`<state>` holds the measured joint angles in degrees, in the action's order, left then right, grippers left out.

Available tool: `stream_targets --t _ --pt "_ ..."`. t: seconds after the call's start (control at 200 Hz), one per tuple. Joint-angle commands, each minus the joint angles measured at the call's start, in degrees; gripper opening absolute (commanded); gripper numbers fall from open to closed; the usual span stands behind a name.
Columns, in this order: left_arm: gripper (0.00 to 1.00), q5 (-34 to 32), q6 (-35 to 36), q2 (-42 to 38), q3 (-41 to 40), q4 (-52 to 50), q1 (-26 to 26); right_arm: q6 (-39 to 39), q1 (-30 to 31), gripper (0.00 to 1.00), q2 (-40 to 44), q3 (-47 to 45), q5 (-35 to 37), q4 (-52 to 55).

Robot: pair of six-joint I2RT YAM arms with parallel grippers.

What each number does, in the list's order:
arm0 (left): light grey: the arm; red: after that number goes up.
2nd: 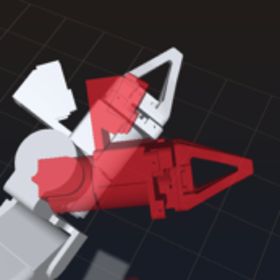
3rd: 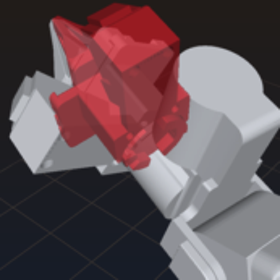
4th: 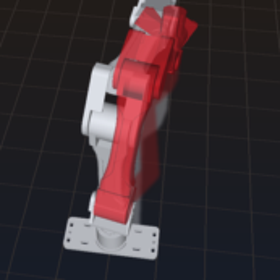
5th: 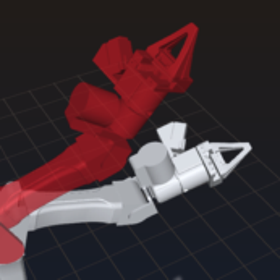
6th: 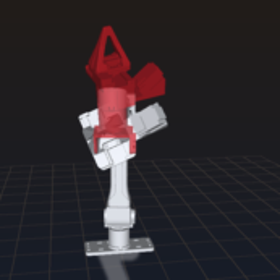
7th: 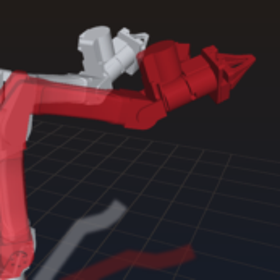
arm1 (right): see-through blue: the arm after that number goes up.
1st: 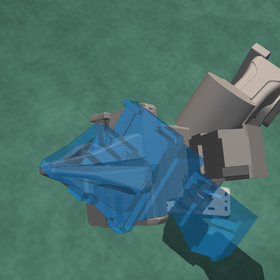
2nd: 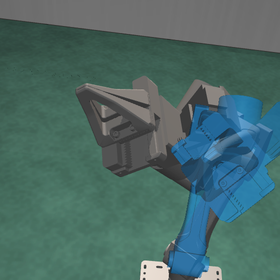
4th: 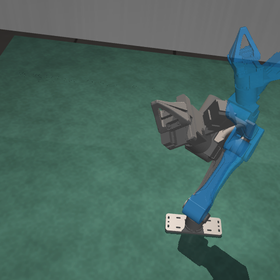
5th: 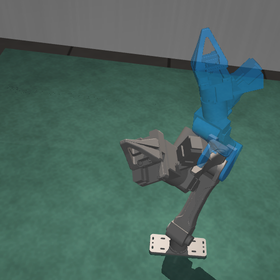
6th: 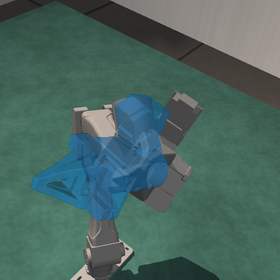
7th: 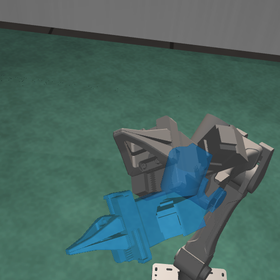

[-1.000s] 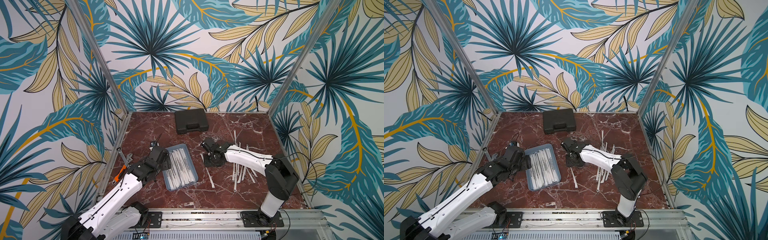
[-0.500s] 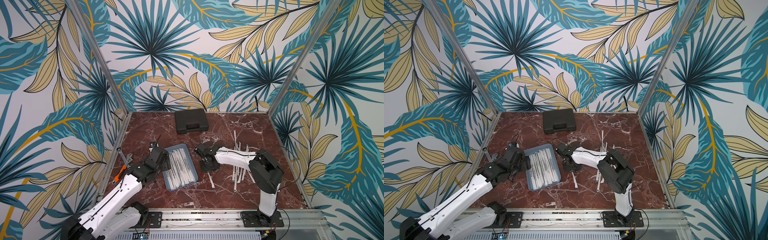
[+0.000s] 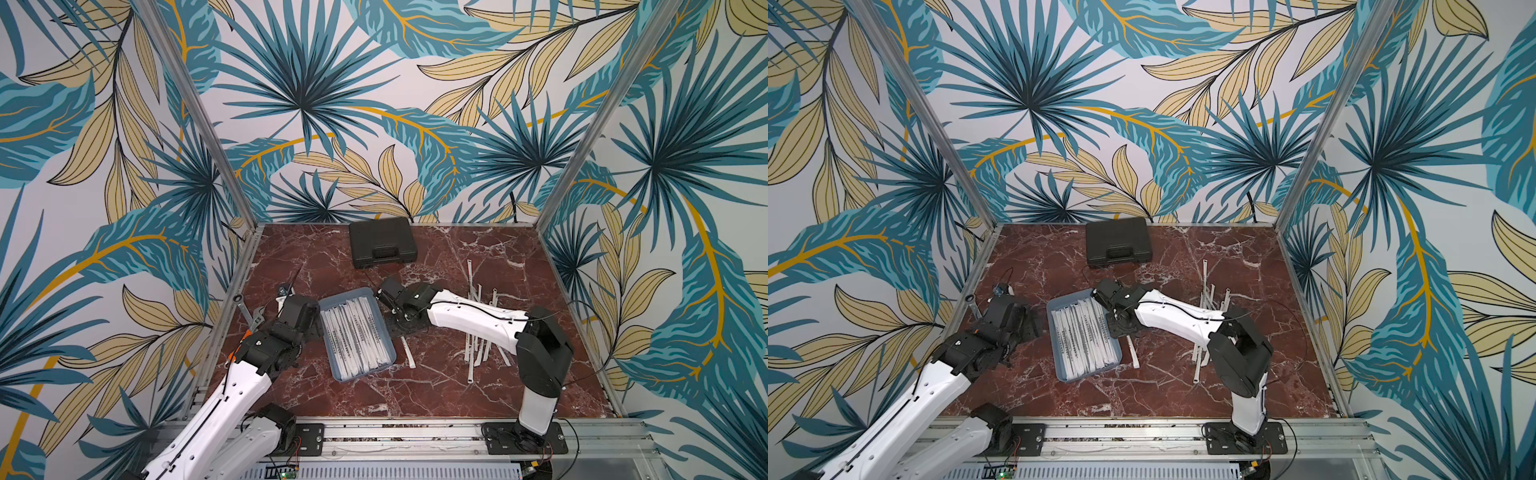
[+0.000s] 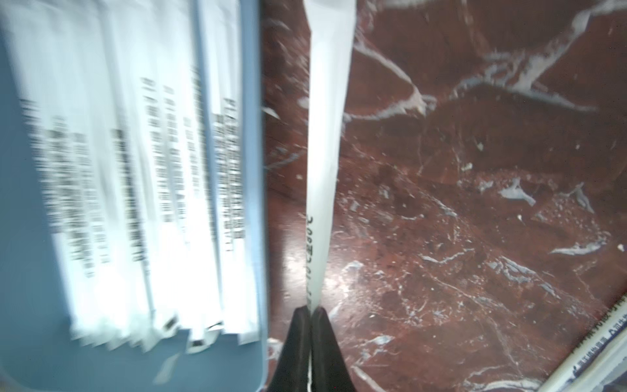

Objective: Put the straws into the storage box
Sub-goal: Pick up the straw from the center of the board, then place the straw in the storage box.

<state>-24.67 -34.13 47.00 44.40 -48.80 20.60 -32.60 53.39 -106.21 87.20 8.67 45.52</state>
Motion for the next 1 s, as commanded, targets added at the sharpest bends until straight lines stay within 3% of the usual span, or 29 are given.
stream_targets --t 0.0,0.316,0.992 --pt "0.83 -1.8 -0.4 -1.5 3.4 -3.5 -2.2 -4.3 3.6 0.07 -3.1 5.2 -2.0 0.0" --pt "0.84 -2.0 -1.8 -2.5 3.1 -4.3 -2.8 -7.5 8.7 0.07 -22.3 25.1 -6.3 -2.6" --pt "0.83 4.7 -1.9 -0.3 -0.3 1.7 -2.8 -7.8 9.9 0.08 -33.6 33.3 -9.8 -1.8"
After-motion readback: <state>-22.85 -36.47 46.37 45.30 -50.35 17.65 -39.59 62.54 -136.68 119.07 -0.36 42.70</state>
